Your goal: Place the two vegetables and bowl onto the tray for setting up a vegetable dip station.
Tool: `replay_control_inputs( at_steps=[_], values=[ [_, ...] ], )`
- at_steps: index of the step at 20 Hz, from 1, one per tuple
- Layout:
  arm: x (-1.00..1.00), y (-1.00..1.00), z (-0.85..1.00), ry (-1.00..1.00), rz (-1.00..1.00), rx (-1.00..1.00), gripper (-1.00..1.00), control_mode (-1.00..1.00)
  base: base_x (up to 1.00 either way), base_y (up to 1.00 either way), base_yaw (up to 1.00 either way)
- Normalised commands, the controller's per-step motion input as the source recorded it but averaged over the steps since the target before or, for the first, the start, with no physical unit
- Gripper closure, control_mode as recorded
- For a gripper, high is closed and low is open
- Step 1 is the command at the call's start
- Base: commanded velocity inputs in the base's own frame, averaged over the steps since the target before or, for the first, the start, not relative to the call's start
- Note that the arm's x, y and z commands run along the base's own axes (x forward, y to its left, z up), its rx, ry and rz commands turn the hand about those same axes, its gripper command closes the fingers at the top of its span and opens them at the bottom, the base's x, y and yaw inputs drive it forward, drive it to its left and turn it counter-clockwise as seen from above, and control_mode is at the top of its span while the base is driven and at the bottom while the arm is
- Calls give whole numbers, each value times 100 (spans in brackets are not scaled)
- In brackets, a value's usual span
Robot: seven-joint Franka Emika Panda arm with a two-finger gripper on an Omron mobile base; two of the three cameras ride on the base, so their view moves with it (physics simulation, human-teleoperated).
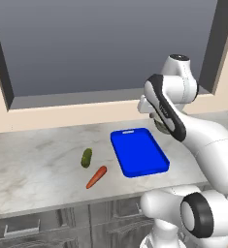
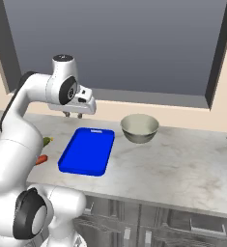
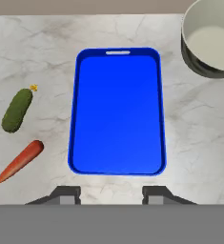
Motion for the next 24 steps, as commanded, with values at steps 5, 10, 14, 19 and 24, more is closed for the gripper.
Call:
replay_control_inputs(
  at_steps=[5,10,14,19,24],
  values=[
    [0,-1,0,0,0,0,-100,-100,0,0,0],
    [0,-13,-5,0,0,0,-100,-100,0,0,0],
    [1,-22,-4,0,0,0,-100,-100,0,0,0],
    [2,-28,-4,0,2,0,-100,-100,0,0,0],
    [9,-29,-7,0,7,-5,-100,-100,0,0,0]
  ],
)
